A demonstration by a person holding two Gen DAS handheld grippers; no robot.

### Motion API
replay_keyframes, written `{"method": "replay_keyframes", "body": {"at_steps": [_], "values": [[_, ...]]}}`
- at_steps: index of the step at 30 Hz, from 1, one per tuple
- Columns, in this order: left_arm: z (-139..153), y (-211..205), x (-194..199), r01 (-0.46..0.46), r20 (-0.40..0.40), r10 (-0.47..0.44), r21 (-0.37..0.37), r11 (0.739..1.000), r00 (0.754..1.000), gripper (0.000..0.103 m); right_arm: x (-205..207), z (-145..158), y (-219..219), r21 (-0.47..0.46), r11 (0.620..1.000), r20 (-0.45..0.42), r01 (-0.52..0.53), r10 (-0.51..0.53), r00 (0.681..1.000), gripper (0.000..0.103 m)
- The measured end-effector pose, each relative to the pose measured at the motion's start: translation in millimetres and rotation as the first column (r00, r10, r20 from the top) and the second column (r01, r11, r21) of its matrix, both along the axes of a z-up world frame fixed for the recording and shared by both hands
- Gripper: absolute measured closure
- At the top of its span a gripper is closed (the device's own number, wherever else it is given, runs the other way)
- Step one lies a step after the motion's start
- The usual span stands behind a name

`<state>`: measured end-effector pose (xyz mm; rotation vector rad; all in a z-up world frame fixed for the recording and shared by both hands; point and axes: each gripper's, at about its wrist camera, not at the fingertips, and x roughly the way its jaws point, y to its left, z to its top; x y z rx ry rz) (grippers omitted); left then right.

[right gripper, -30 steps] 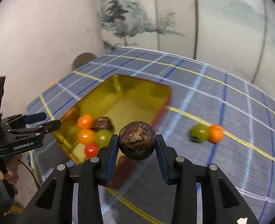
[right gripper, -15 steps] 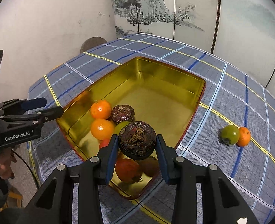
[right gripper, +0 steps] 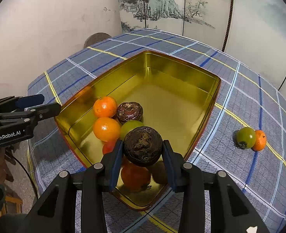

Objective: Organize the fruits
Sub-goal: 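Carry the dark brown round fruit into the gold tin and open the right gripper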

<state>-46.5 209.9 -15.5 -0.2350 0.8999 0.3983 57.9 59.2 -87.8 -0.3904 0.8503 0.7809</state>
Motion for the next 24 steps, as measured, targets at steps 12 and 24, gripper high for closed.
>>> {"method": "replay_keyframes", "body": {"at_steps": [12, 24], "values": [[-1.0, -6.7, -1.4, 0.009, 0.005, -0.009, -0.016, 1.000, 1.000, 0.041, 1.9, 1.9, -2.6, 0.015, 1.000, -0.002, 0.003, -0.003, 1.000, 0.064], [8.0, -21.5, 3.1, 0.038, 0.019, -0.038, -0.011, 0.999, 0.999, 0.041, 4.6, 30.4, -40.4, 0.109, 0.992, 0.050, 0.059, -0.065, 0.997, 0.061]]}}
